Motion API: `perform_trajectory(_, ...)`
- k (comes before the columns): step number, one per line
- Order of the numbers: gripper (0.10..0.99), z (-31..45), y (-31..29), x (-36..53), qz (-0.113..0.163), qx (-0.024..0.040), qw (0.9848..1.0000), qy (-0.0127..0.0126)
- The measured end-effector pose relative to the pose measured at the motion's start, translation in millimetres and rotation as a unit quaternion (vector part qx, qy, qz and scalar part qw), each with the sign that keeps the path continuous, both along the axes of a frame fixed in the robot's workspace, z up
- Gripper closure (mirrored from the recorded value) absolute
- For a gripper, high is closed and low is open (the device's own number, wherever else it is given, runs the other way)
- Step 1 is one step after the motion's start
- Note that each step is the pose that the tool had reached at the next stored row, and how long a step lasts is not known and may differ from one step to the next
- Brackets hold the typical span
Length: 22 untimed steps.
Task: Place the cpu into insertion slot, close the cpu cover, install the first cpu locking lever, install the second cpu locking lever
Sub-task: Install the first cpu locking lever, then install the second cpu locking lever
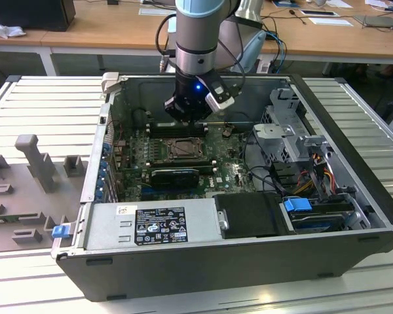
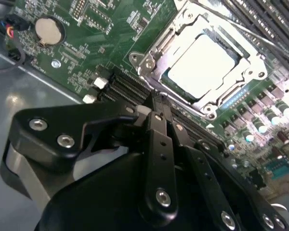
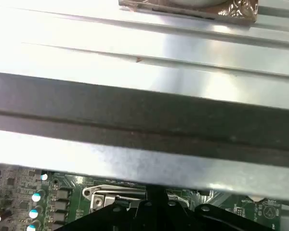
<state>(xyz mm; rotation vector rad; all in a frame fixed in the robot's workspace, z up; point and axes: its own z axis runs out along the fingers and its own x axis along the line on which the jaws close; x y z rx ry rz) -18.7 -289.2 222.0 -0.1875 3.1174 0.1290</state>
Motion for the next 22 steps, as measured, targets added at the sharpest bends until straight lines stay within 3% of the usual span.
perform_trajectory(17,0.980,0.3,-9.1,-0.1,0.000,-0.0003,1.0000,0.0001)
perform_trajectory(22,0.980,11.8,-9.7,0.0,0.000,-0.0001,1.0000,0.0001)
